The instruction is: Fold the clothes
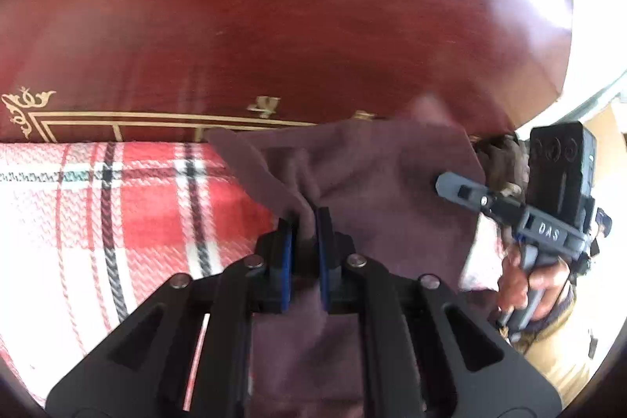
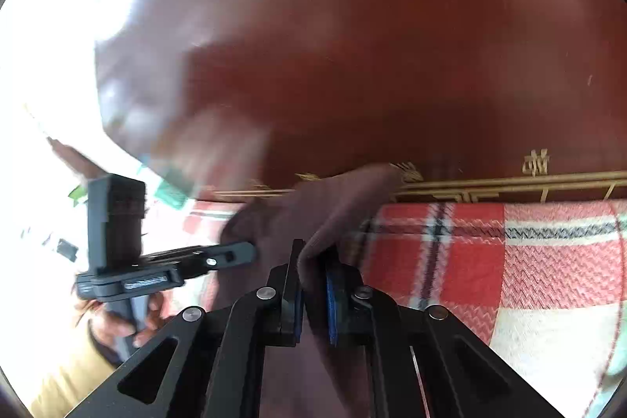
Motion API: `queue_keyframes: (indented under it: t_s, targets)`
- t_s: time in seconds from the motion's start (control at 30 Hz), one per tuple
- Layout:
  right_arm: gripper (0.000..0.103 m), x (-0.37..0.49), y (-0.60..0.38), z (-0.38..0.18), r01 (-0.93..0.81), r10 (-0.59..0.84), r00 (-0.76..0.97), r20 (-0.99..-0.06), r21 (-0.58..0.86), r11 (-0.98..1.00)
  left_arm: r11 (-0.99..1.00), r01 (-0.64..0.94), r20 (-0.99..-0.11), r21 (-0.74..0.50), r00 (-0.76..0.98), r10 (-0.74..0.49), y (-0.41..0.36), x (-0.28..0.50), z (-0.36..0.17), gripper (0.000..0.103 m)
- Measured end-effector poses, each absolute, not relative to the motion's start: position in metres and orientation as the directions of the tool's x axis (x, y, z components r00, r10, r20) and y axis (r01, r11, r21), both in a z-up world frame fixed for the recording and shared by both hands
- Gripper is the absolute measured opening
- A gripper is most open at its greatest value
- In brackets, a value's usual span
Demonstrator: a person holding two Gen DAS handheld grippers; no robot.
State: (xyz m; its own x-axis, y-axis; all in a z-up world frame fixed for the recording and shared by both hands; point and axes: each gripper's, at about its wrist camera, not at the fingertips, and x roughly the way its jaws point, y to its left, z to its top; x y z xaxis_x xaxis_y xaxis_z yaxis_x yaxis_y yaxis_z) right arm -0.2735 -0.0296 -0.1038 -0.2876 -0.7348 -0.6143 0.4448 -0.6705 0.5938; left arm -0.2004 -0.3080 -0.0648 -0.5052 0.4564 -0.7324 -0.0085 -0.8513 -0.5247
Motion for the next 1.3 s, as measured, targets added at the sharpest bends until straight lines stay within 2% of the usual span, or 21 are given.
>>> queue_keyframes:
  t_s: [0.17, 0.37, 0.4, 0.43, 0.47, 0.53, 0.57, 0.6, 0.67, 0.83, 0.9, 0.93, 0.97, 1.03, 1.17, 1.27, 1.3]
  targets:
    - [0.008, -0.240, -0.025, -0.071, 0.551, -0.772, -0.280, -0.570, 0.564, -0.616, -0.838, -0.159, -0.678, -0.522, -0.519, 0.521, -0.298, -0.161, -0.034, 0.012]
    - [0.007, -0.206, -0.035, -0.064, 0.624, -0.743, -0.242, -0.624, 0.487, -0.611, -0.836, -0.241, -0.671, -0.493, -0.506, 0.542, -0.289, -0.122, -0.020, 0.012]
    - [0.011, -0.205, -0.036, -0.068, 0.614, -0.716, -0.249, -0.653, 0.465, -0.638, -0.845, -0.241, -0.682, -0.478, -0.504, 0.530, -0.288, -0.122, -0.020, 0.012]
    - [0.027, -0.206, -0.036, -0.073, 0.599, -0.698, -0.250, -0.671, 0.459, -0.656, -0.855, -0.236, -0.695, -0.462, -0.503, 0.514, -0.287, -0.121, -0.022, 0.012]
    - [0.036, -0.207, -0.035, -0.077, 0.582, -0.679, -0.255, -0.688, 0.452, -0.676, -0.866, -0.222, -0.705, -0.448, -0.508, 0.495, -0.289, -0.122, -0.022, 0.015]
    - [0.063, -0.213, -0.031, -0.081, 0.542, -0.642, -0.308, -0.702, 0.425, -0.725, -0.880, -0.182, -0.712, -0.439, -0.526, 0.464, -0.295, -0.124, -0.020, 0.048]
    - [0.068, -0.216, -0.029, -0.082, 0.524, -0.627, -0.333, -0.704, 0.415, -0.744, -0.883, -0.158, -0.706, -0.442, -0.545, 0.451, -0.301, -0.125, -0.018, 0.075]
    - [0.073, -0.222, -0.024, -0.084, 0.500, -0.623, -0.347, -0.701, 0.424, -0.755, -0.893, -0.134, -0.697, -0.429, -0.580, 0.421, -0.306, -0.126, -0.016, 0.083]
    - [0.083, -0.239, -0.016, -0.091, 0.436, -0.617, -0.355, -0.703, 0.459, -0.774, -0.909, -0.092, -0.701, -0.406, -0.607, 0.375, -0.314, -0.135, -0.017, 0.083]
    - [0.088, -0.282, -0.012, -0.122, 0.292, -0.632, -0.338, -0.697, 0.561, -0.775, -0.894, 0.017, -0.743, -0.447, -0.564, 0.361, -0.324, -0.178, -0.045, 0.083]
    - [0.091, -0.290, -0.023, -0.129, 0.283, -0.630, -0.320, -0.708, 0.563, -0.777, -0.874, 0.049, -0.751, -0.484, -0.536, 0.386, -0.328, -0.196, -0.061, 0.083]
    - [0.099, -0.291, -0.030, -0.128, 0.310, -0.641, -0.318, -0.698, 0.563, -0.766, -0.872, 0.057, -0.756, -0.486, -0.528, 0.387, -0.330, -0.202, -0.067, 0.083]
    - [0.102, -0.291, -0.036, -0.128, 0.336, -0.657, -0.313, -0.686, 0.567, -0.752, -0.873, 0.062, -0.761, -0.483, -0.523, 0.384, -0.330, -0.204, -0.071, 0.083]
    - [0.102, -0.290, -0.044, -0.129, 0.383, -0.716, -0.273, -0.643, 0.610, -0.694, -0.867, 0.065, -0.757, -0.493, -0.523, 0.392, -0.331, -0.209, -0.078, 0.083]
    - [0.103, -0.288, -0.069, -0.133, 0.444, -0.655, -0.252, -0.713, 0.516, -0.733, -0.844, 0.048, -0.728, -0.534, -0.534, 0.430, -0.337, -0.220, -0.078, 0.083]
    - [0.103, -0.290, -0.069, -0.133, 0.438, -0.654, -0.241, -0.717, 0.521, -0.732, -0.831, 0.033, -0.712, -0.555, -0.535, 0.454, -0.336, -0.225, -0.079, 0.083]
    - [0.103, -0.291, -0.067, -0.133, 0.433, -0.661, -0.237, -0.712, 0.532, -0.728, -0.831, 0.036, -0.713, -0.556, -0.534, 0.454, -0.336, -0.226, -0.080, 0.077]
